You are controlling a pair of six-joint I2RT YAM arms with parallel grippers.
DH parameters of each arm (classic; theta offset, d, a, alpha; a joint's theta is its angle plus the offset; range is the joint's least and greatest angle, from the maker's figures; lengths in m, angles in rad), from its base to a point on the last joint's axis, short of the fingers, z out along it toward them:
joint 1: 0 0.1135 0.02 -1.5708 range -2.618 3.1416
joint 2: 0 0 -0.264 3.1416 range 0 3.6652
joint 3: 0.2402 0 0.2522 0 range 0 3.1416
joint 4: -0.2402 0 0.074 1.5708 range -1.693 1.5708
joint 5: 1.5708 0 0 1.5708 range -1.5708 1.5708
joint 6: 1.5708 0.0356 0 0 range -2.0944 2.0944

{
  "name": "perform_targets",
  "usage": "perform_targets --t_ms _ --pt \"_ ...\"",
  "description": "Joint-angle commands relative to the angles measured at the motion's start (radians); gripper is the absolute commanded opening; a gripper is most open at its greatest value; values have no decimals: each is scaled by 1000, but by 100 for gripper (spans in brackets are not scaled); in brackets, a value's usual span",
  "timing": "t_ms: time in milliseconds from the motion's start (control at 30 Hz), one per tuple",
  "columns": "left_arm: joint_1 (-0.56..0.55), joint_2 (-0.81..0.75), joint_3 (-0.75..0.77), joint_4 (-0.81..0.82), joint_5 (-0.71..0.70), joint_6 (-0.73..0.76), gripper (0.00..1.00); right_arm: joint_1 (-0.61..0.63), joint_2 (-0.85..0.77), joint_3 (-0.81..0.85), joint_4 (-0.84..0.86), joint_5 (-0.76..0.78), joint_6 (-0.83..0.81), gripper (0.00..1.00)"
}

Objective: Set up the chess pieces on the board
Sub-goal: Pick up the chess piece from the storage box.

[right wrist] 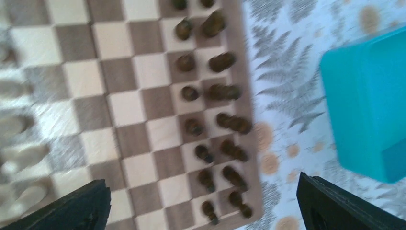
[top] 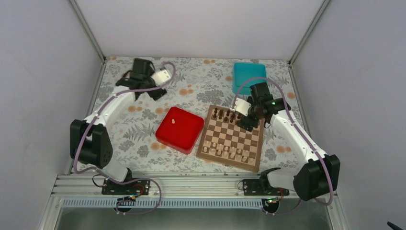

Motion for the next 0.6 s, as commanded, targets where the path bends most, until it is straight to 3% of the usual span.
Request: perform_targets --t_ms 0,433,567 --pt "-112 70 -4 -257 -111 187 94 -17 37 59 216 -18 72 100" --pt "-295 55 -140 -334 -202 284 86 -25 134 66 340 -46 83 100" --pt "-315 81 -118 -352 -154 325 80 -27 133 60 338 -48 73 100"
